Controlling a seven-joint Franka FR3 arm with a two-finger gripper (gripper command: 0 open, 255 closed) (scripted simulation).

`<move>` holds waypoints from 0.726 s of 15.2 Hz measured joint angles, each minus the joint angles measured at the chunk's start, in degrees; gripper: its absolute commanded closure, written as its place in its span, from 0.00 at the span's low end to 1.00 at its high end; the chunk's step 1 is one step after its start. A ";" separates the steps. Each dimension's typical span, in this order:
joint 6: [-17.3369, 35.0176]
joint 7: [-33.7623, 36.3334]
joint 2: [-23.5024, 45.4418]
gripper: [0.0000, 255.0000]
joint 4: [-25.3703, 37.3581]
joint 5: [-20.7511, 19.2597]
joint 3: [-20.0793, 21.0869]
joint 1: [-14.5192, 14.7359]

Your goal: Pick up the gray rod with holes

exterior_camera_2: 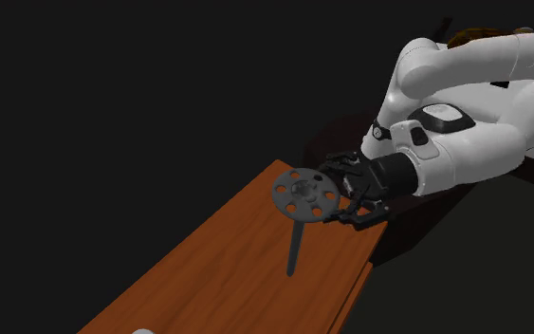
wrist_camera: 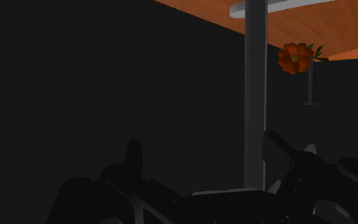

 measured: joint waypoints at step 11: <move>-4.37 14.92 -23.84 0.00 15.15 7.17 9.80 -10.19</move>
